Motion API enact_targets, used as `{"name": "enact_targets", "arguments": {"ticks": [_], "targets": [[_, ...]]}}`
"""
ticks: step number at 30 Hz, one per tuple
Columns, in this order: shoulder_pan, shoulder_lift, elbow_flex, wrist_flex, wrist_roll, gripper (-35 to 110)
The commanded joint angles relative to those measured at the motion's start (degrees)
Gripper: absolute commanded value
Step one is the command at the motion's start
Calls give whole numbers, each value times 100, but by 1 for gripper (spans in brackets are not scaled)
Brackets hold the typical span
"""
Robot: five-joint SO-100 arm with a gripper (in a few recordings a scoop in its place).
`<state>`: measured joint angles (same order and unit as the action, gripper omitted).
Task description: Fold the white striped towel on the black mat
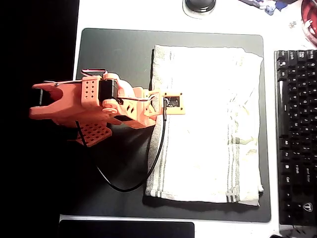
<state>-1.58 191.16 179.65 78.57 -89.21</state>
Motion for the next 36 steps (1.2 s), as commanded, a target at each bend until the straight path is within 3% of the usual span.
{"name": "enact_targets", "arguments": {"ticks": [1, 36], "targets": [[-79, 132, 132, 105, -26, 0], [-62, 132, 132, 105, 62, 0]]}}
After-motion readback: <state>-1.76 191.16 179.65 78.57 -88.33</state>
